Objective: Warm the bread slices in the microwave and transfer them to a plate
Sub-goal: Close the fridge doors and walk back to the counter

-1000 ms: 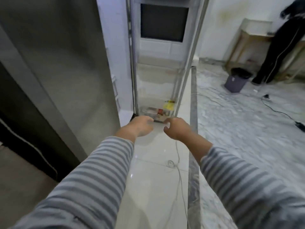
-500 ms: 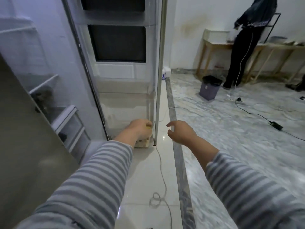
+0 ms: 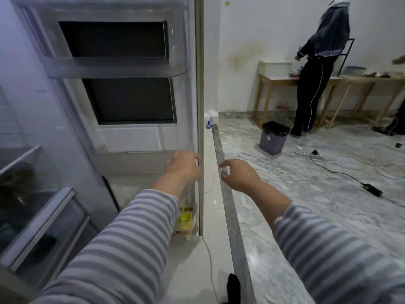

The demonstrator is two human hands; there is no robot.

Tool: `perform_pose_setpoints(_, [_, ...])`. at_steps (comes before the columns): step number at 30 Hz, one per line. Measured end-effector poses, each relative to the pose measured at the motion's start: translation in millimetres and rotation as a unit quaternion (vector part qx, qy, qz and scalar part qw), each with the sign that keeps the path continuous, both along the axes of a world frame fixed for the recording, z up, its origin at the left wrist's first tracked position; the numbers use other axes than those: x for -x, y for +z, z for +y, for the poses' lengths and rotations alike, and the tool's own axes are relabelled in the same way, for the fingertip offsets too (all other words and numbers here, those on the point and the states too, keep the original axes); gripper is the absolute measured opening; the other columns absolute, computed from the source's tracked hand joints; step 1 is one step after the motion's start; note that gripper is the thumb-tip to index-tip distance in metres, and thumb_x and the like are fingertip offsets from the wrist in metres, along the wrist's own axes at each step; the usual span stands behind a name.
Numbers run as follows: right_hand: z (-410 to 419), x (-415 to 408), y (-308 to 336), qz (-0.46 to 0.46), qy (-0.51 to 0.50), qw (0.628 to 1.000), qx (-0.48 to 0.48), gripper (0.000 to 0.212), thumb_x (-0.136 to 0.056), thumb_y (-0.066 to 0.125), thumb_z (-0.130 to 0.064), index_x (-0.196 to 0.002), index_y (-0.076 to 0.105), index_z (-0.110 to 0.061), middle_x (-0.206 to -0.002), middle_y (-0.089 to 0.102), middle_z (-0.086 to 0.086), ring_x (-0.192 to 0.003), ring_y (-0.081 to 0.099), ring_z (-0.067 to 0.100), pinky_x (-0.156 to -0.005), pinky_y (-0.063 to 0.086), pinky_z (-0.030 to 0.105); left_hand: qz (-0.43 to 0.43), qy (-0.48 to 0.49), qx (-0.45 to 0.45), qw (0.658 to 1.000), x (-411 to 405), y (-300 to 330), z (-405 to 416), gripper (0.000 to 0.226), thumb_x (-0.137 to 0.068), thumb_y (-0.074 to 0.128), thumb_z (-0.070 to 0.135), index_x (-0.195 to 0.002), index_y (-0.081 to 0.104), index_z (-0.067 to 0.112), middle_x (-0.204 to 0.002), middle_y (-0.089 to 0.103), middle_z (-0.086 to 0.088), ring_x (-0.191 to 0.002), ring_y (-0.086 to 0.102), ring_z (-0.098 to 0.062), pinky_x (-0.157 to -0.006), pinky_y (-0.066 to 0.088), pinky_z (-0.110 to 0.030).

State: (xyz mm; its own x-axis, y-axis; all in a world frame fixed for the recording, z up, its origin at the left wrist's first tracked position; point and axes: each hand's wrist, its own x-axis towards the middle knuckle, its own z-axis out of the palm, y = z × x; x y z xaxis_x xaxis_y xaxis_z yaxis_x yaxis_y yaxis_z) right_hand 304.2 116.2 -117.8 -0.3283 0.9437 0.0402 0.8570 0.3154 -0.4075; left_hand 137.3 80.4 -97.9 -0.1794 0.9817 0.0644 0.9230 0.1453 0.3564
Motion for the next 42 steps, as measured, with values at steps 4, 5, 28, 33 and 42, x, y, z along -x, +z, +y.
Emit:
perform_pose_setpoints(4, [56, -7, 14, 0.008, 0.033, 0.999, -0.025, 0.036, -0.091, 0.051, -0.028, -0.126, 0.058, -0.024, -0.128, 0.056, 0.006, -0.113, 0.055, 0.024, -0.091, 0.048, 0.037, 0.039, 0.025, -0.087, 0.995, -8, 14, 42, 0.041, -0.091, 0.053, 0.021, -0.132, 0.052, 0.026, -0.145, 0.042, -0.001, -0.137, 0.03, -0.021, -0.111, 0.027, -0.038])
perform_pose_setpoints(5, [71, -8, 19, 0.011, 0.045, 0.998, -0.032, 0.037, -0.091, 0.051, -0.028, -0.127, 0.058, -0.024, -0.128, 0.056, 0.006, -0.113, 0.055, 0.025, -0.092, 0.047, 0.037, 0.052, 0.036, -0.114, 0.991, -12, 18, 52, 0.042, -0.09, 0.054, 0.02, -0.132, 0.052, 0.025, -0.146, 0.04, -0.001, -0.139, 0.028, -0.021, -0.112, 0.025, -0.037])
perform_pose_setpoints(28, [282, -18, 155, 0.041, 0.412, 0.896, -0.163, 0.069, -0.096, 0.053, -0.037, -0.152, 0.013, -0.035, -0.161, -0.001, 0.013, -0.148, 0.0, 0.029, -0.117, 0.011, 0.039, 0.215, 0.403, -0.139, 0.879, -85, 110, 187, 0.098, -0.086, 0.063, 0.029, -0.152, -0.009, 0.022, -0.153, -0.034, -0.007, -0.142, -0.028, -0.035, -0.116, 0.001, -0.06])
perform_pose_setpoints(33, [301, 15, 163, 0.058, 0.436, 0.87, -0.222, 0.077, -0.094, 0.055, -0.042, -0.152, 0.006, -0.037, -0.16, -0.015, 0.01, -0.147, -0.012, 0.029, -0.119, 0.009, 0.047, 0.224, 0.425, -0.166, 0.861, -74, 110, 207, 0.109, -0.085, 0.065, 0.037, -0.149, -0.021, 0.022, -0.15, -0.04, -0.008, -0.139, -0.033, -0.035, -0.115, 0.0, -0.061])
perform_pose_setpoints(42, [347, 86, 160, 0.018, 0.475, 0.767, -0.431, 0.098, -0.086, 0.056, -0.058, -0.148, -0.017, -0.038, -0.154, -0.034, 0.008, -0.139, -0.034, 0.031, -0.113, -0.008, 0.06, 0.262, 0.542, -0.231, 0.764, -36, 79, 256, 0.126, -0.07, 0.071, 0.06, -0.152, -0.011, 0.011, -0.156, -0.025, -0.016, -0.144, -0.015, -0.041, -0.114, -0.003, -0.064])
